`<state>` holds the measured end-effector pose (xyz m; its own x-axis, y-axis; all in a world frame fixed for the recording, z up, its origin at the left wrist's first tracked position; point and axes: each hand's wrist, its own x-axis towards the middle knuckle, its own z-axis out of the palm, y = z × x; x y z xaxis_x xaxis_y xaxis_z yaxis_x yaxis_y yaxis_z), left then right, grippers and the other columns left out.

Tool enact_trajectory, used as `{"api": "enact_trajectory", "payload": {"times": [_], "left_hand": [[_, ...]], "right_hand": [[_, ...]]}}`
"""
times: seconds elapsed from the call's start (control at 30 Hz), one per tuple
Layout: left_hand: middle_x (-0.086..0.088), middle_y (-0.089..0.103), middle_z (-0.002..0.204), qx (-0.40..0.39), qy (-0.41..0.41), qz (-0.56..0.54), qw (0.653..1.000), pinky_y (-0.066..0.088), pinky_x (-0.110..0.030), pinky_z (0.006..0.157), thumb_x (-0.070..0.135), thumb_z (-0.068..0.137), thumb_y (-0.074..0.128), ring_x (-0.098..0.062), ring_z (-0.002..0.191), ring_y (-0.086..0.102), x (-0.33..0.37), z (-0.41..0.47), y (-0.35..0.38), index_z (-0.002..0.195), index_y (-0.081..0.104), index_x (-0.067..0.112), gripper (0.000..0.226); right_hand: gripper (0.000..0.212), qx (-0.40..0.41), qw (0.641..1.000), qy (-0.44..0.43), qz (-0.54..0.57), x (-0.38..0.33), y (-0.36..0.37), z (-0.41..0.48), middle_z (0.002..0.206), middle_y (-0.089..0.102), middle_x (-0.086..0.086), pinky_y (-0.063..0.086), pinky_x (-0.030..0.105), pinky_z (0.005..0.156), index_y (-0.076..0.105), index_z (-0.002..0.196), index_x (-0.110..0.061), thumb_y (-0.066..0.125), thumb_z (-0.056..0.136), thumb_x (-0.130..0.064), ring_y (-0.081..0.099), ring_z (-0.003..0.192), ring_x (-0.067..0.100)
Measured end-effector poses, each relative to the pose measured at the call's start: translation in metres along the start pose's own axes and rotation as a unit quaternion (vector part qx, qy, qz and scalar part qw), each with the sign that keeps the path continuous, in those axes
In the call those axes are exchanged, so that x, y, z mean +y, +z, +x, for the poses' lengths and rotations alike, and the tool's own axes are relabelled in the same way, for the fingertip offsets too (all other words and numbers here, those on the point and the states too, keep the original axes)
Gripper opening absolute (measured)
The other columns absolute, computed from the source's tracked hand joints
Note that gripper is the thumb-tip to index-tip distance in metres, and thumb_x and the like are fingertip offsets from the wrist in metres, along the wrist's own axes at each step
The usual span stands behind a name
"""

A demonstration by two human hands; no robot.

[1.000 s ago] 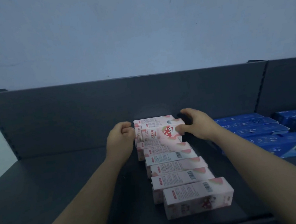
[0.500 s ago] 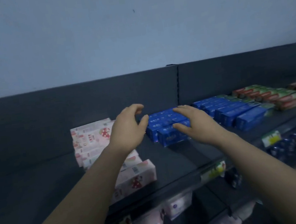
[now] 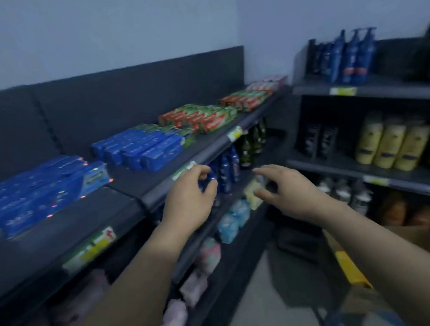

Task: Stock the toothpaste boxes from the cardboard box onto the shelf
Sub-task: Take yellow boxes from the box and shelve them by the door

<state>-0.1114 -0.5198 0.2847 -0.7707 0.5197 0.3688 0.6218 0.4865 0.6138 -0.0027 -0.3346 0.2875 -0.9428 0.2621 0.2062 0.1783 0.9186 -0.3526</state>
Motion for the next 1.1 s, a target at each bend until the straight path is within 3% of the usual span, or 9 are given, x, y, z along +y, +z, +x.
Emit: {"api": "enact_trajectory", "payload": {"times": [0.2, 0.33, 0.5, 0.67, 0.83, 0.97, 1.03, 1.1], "left_hand": [[0.003, 0.065, 0.113, -0.1, 0.017, -0.056, 0.993, 0.048, -0.035, 0.095, 0.028, 0.089, 0.061, -0.014, 0.106, 0.061, 0.062, 0.013, 0.142, 0.114, 0.062, 0.02, 0.026], [0.006, 0.062, 0.116, -0.188, 0.014, -0.068, 0.98, 0.049, -0.035, 0.095, 0.03, 0.093, 0.057, -0.013, 0.108, 0.058, 0.095, 0.017, 0.218, 0.122, 0.059, 0.019, 0.031], [0.002, 0.064, 0.113, -0.262, 0.021, -0.087, 0.961, 0.05, -0.037, 0.093, 0.029, 0.092, 0.059, -0.015, 0.103, 0.06, 0.118, 0.03, 0.304, 0.12, 0.06, 0.018, 0.03], [-0.002, 0.067, 0.109, -0.323, 0.009, -0.102, 0.941, 0.052, -0.037, 0.09, 0.024, 0.089, 0.062, -0.017, 0.095, 0.064, 0.128, 0.056, 0.386, 0.114, 0.063, 0.016, 0.026], [-0.002, 0.067, 0.104, -0.376, -0.008, -0.099, 0.921, 0.053, -0.03, 0.083, 0.02, 0.09, 0.061, -0.018, 0.09, 0.066, 0.123, 0.104, 0.466, 0.112, 0.063, 0.012, 0.024], [0.001, 0.066, 0.106, -0.42, -0.009, -0.069, 0.905, 0.051, -0.022, 0.066, 0.021, 0.091, 0.059, -0.019, 0.084, 0.067, 0.114, 0.14, 0.527, 0.114, 0.062, 0.012, 0.025], [0.003, 0.063, 0.103, -0.44, -0.005, -0.055, 0.896, 0.047, -0.014, 0.056, 0.021, 0.092, 0.058, -0.021, 0.086, 0.067, 0.109, 0.152, 0.557, 0.116, 0.061, 0.011, 0.026], [0.002, 0.065, 0.105, -0.458, -0.003, -0.045, 0.888, 0.048, -0.016, 0.057, 0.019, 0.091, 0.058, -0.02, 0.091, 0.066, 0.105, 0.158, 0.586, 0.115, 0.062, 0.01, 0.026]], "right_hand": [[0.055, -0.009, 0.989, 0.148, -0.003, 0.138, -0.028, -0.075, 0.149, 0.041, 0.001, 0.032, 0.029, 0.106, 0.041, 0.144, -0.019, 0.055, 0.095, -0.038, 0.038, 0.135, 0.02], [0.053, 0.004, 0.971, 0.239, 0.002, 0.211, -0.038, -0.121, 0.144, 0.047, 0.001, 0.036, 0.027, 0.102, 0.045, 0.142, -0.018, 0.058, 0.093, -0.036, 0.045, 0.131, 0.019], [0.047, 0.01, 0.938, 0.344, 0.03, 0.285, -0.033, -0.157, 0.127, 0.062, 0.002, 0.044, 0.026, 0.085, 0.052, 0.136, -0.02, 0.059, 0.091, -0.034, 0.063, 0.108, 0.025], [0.042, 0.009, 0.915, 0.4, 0.043, 0.359, -0.013, -0.16, 0.123, 0.064, -0.005, 0.037, 0.024, 0.079, 0.058, 0.129, -0.027, 0.06, 0.088, -0.033, 0.058, 0.114, 0.018], [0.04, -0.001, 0.886, 0.459, 0.062, 0.429, 0.012, -0.135, 0.118, 0.065, -0.001, 0.037, 0.026, 0.073, 0.059, 0.127, -0.025, 0.059, 0.088, -0.035, 0.06, 0.102, 0.019], [0.034, -0.009, 0.859, 0.503, 0.098, 0.478, 0.036, -0.115, 0.095, 0.066, 0.0, 0.04, 0.028, 0.063, 0.062, 0.12, -0.018, 0.06, 0.088, -0.031, 0.06, 0.083, 0.017], [0.036, -0.012, 0.847, 0.52, 0.11, 0.501, 0.052, -0.112, 0.101, 0.067, 0.0, 0.039, 0.026, 0.064, 0.061, 0.124, -0.019, 0.06, 0.09, -0.029, 0.061, 0.088, 0.018], [0.039, -0.006, 0.835, 0.538, 0.118, 0.52, 0.066, -0.111, 0.119, 0.065, 0.003, 0.038, 0.024, 0.072, 0.058, 0.129, -0.02, 0.06, 0.091, -0.026, 0.06, 0.103, 0.02]]}}
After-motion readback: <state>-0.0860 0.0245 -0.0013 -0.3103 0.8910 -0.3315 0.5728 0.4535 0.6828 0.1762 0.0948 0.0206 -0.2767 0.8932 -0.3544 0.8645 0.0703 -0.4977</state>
